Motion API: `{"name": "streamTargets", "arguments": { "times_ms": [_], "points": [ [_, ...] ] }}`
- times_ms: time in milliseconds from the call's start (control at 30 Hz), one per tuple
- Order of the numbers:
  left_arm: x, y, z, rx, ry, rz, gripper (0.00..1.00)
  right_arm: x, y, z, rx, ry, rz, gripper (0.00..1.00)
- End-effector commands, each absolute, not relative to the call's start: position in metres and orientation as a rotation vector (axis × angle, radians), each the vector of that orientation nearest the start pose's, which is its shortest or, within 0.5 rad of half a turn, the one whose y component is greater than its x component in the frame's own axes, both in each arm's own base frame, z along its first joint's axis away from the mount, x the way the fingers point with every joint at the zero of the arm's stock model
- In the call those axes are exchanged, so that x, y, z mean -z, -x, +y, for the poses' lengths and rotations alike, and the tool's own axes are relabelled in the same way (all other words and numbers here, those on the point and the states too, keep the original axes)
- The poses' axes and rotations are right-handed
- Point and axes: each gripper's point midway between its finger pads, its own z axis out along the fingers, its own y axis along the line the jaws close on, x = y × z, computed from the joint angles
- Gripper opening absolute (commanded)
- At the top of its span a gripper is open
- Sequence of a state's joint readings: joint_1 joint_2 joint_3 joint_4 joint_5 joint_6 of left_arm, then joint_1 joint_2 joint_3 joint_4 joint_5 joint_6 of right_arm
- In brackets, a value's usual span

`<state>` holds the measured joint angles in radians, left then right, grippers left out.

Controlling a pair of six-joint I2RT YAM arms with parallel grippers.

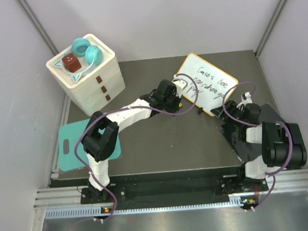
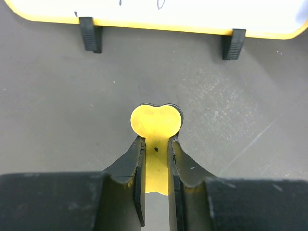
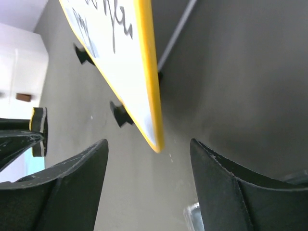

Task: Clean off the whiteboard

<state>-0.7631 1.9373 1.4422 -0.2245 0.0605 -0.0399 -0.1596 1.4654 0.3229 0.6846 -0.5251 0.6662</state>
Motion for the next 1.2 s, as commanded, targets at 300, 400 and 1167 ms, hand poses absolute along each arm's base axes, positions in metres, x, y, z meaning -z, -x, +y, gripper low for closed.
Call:
{"name": "streamTargets", "arguments": {
  "times_ms": [300,400,1167],
  "points": [
    [-0.149,-0.383,-0.384,0.603,-0.798,2.061,0.0,-0.085,-0.381,0.055,-0.938,-0.475,1.841,0.54],
    [-0.153,-0.389,-0.383,0.614,-0.774,2.055,0.0,-0.078,-0.38,0.054,-0.93,-0.506,1.876,0.51],
    [-0.177,-0.418,-0.407,0.762,-0.7,2.006,0.0,-0.04,-0.34,0.057,-0.851,-0.583,2.109,0.0]
  ]
}}
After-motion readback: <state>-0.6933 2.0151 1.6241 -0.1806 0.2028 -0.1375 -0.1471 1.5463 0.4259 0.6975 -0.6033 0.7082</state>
